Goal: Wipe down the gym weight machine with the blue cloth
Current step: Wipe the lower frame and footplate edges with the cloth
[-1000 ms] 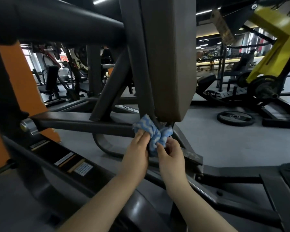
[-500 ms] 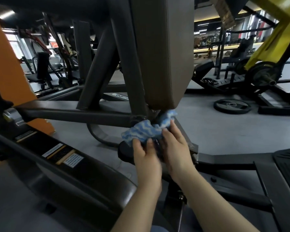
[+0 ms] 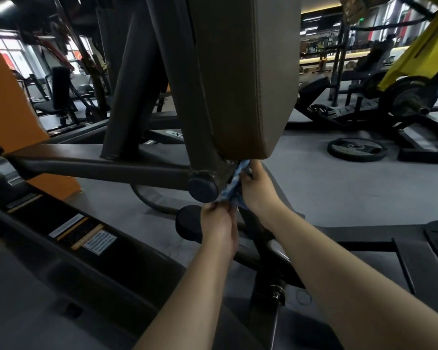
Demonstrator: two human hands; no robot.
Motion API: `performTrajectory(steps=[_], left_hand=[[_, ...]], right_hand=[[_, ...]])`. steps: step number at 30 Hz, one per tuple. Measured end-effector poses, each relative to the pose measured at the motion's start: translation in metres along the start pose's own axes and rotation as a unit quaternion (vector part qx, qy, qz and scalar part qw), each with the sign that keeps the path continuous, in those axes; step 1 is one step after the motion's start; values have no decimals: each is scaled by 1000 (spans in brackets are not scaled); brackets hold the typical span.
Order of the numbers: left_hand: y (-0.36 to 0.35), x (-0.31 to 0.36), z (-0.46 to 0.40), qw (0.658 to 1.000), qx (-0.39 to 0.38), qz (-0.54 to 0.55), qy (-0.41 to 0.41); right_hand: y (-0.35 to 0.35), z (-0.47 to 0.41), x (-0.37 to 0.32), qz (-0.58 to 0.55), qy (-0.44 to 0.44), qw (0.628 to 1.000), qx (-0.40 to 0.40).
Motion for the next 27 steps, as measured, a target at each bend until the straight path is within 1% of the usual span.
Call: performTrajectory(steps=[2, 6, 9, 13, 15, 18, 21, 23, 25, 27], left_hand=[[-4, -6, -8, 1000, 4, -3, 25], [-1, -12, -16, 996, -44, -80, 4], [13, -28, -13, 989, -66, -133, 22], [20, -53, 7, 971, -103, -202, 70], [16, -67, 21, 962, -128, -220, 94], [14, -89, 39, 953, -138, -231, 136], [13, -109, 49, 936, -160, -272, 154], [8, -120, 58, 917, -208, -306, 151], [3, -129, 69, 887, -265, -346, 150], [-2, -137, 85, 867, -303, -362, 158]], right_hand=[[5, -10, -1, 17, -3, 1000, 13], [11, -11, 21, -64, -57, 996, -12], [19, -1, 51, -85, -97, 992, 14], [44, 25, 91, -144, -152, 976, 54], [63, 41, 110, -173, -167, 967, 82], [89, 67, 132, -212, -200, 950, 113], [112, 87, 149, -227, -233, 935, 142], [125, 98, 160, -233, -253, 926, 154], [135, 106, 173, -241, -269, 917, 168], [146, 116, 185, -242, -284, 909, 186]])
Point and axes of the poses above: each hand's wrist, its own z-axis away from the middle knuckle, its own y-axis out of the back of the hand, x = y × z, the point moved 7 cm from there along -z, towards the middle knuckle, and after that the axes turned 14 degrees about -y, right-handed, at the moved point
